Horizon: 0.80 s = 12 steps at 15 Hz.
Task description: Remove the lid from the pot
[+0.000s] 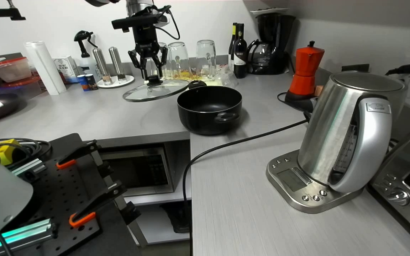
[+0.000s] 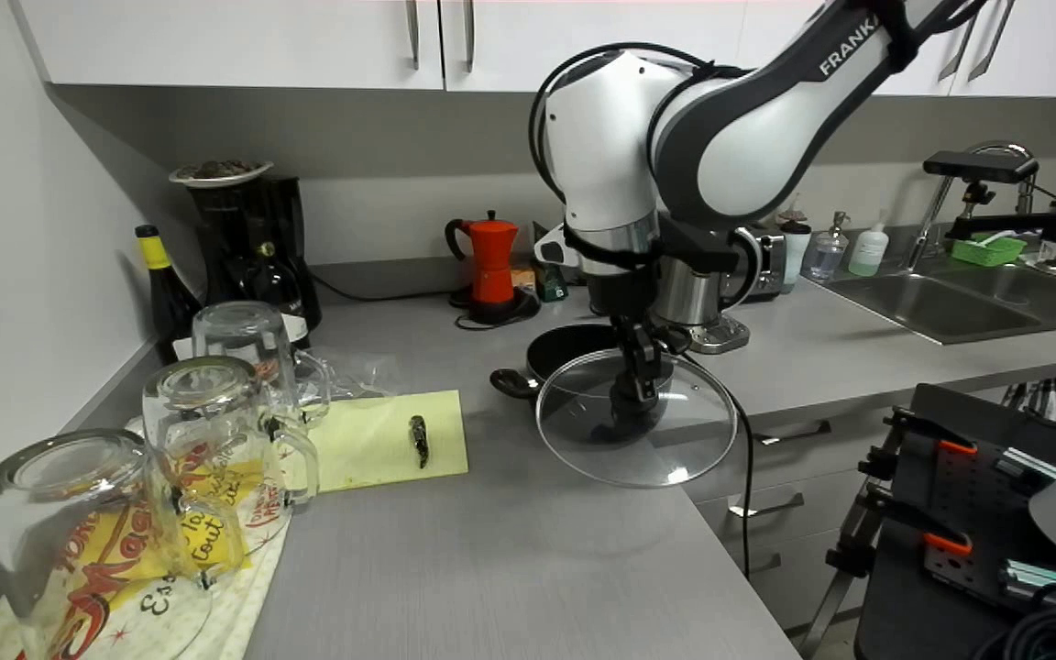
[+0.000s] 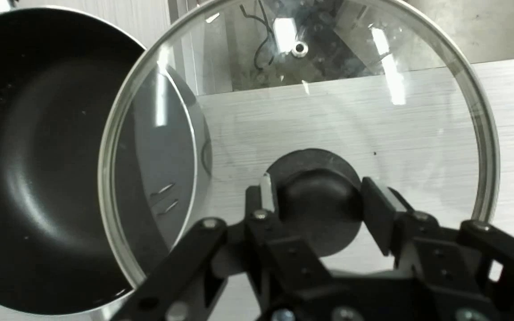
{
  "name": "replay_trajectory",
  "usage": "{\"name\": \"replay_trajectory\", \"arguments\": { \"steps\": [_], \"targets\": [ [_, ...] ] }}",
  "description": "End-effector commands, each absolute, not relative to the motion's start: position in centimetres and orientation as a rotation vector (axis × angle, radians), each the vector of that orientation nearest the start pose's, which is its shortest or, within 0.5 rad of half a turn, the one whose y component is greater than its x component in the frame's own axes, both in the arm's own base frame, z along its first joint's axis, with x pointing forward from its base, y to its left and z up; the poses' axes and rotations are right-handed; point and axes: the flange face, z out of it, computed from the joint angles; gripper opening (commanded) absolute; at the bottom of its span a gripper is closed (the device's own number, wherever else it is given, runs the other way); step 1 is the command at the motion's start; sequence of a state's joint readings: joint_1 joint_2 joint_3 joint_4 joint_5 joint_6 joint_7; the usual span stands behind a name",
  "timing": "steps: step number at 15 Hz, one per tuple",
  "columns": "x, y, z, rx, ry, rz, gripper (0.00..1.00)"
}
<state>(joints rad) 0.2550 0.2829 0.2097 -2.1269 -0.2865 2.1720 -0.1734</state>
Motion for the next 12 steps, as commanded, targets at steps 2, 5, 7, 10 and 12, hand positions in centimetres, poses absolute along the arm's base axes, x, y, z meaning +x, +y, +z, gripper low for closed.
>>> {"name": "replay_trajectory", "arguments": {
  "steps": [2,5,7,10,12],
  "targets": [
    [46.6,26.3,25.8,-2.962,-1.596,0.32,0.25],
    [44.8,28.6,24.6,-2.872,-1.744,0.319,0.25],
    [43.8,29.9,23.7,-2.8,-1.82,0.32,0.25],
    [42.9,31.3,22.6,-2.707,-1.9,0.325,0.25],
    [43.1,31.7,21.8,-2.652,-1.935,0.32,0.25]
  ]
}}
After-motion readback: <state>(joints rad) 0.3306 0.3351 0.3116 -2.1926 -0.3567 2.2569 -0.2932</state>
